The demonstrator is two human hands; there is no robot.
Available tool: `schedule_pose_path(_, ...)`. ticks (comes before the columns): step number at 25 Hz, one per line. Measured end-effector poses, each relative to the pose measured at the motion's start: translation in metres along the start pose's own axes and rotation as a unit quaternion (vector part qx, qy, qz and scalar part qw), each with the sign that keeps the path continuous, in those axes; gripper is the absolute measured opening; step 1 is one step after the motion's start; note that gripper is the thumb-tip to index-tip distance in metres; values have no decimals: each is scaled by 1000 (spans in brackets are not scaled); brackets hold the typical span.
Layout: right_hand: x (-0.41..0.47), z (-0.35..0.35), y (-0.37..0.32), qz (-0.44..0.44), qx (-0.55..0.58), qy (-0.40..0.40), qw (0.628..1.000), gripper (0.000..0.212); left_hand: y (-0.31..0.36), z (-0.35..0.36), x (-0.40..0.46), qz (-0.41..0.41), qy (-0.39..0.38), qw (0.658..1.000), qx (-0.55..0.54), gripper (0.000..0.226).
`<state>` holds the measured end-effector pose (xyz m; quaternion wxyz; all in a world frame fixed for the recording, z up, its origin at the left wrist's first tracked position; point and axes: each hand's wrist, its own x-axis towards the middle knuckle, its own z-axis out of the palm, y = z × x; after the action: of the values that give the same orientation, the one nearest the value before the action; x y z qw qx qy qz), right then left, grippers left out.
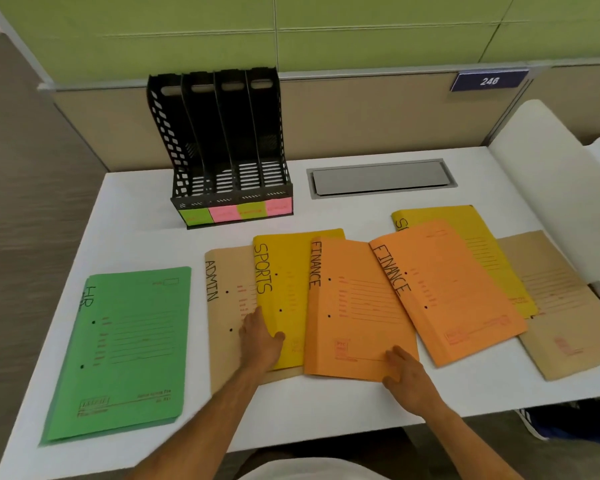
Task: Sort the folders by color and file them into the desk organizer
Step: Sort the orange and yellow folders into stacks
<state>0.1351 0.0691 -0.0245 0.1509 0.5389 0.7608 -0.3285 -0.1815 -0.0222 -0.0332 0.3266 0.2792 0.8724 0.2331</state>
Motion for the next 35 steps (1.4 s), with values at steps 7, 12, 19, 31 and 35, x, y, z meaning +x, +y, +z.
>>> schedule_pose_path(7,24,-32,-4,-13,-77,-59,995,49,8,0,20,-126,-8,965,-228,97)
schedule_pose_path(12,28,-34,-3,-29,-87,-70,993,47,19,-10,29,-153,-59,929,-331,59)
schedule_pose_path(19,28,-35,-12,-14,-120,-74,990,54,-10,-29,18,-130,-7,949,-288,23)
schedule_pose_path(31,30,-14,-31,-8,-134,-29,991,47,-63,-71,-7,-130,128,978,-105,39)
schedule_pose_path(35,20,-11,-24,-27,-117,-24,992,46,-46,-52,-10,-49,129,987,-76,55)
